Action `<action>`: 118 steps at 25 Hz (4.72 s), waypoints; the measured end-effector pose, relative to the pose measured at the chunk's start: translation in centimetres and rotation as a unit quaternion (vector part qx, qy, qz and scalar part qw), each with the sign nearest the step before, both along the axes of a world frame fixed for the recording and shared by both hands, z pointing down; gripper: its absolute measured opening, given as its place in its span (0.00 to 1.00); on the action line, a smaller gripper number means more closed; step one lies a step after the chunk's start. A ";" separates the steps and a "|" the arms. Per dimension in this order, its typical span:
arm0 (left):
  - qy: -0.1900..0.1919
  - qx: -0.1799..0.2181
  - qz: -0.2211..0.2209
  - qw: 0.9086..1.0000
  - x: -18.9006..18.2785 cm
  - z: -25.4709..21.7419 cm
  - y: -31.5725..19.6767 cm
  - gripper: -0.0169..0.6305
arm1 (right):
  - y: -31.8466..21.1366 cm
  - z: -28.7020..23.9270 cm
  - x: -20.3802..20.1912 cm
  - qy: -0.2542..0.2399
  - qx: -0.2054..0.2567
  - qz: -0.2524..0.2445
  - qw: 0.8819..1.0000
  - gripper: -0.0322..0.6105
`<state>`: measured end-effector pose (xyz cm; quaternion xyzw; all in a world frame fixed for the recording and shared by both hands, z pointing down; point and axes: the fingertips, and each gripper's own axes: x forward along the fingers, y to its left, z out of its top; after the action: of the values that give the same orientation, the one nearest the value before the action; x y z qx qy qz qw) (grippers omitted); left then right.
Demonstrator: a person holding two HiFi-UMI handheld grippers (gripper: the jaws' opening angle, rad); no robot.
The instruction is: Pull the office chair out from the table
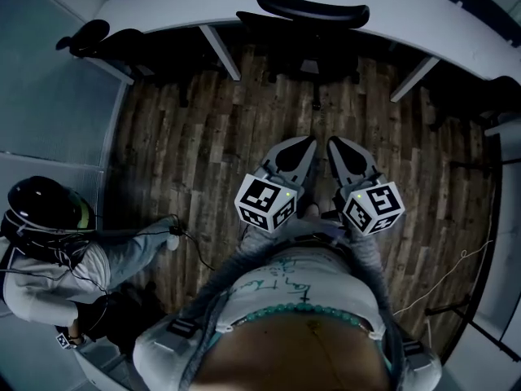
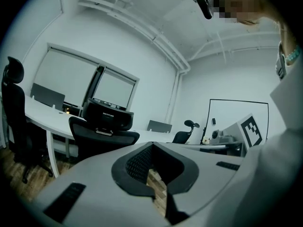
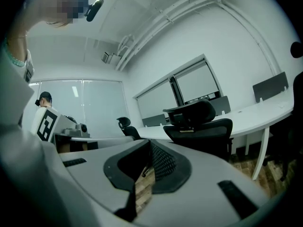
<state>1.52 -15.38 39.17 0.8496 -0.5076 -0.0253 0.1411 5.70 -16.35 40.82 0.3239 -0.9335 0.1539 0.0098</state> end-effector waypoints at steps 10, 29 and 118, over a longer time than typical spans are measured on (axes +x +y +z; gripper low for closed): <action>-0.001 0.005 0.056 0.998 -2.1 -1.0 -7.1 0.04 | -6.6 -0.7 -2.9 0.003 0.004 0.034 0.999 0.08; -0.009 -0.005 0.113 0.994 -8.8 -0.2 -14.8 0.04 | -13.9 -0.3 -8.7 -0.008 0.000 0.102 0.995 0.08; 0.122 -0.053 0.191 0.972 -12.8 -2.0 -30.8 0.05 | -29.0 -1.9 -7.4 -0.079 -0.027 0.158 0.984 0.08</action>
<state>-11.24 -46.20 37.14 0.9127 -0.3151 -0.0746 0.2494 -1.68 -45.35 38.93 0.4539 -0.8637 0.2038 -0.0802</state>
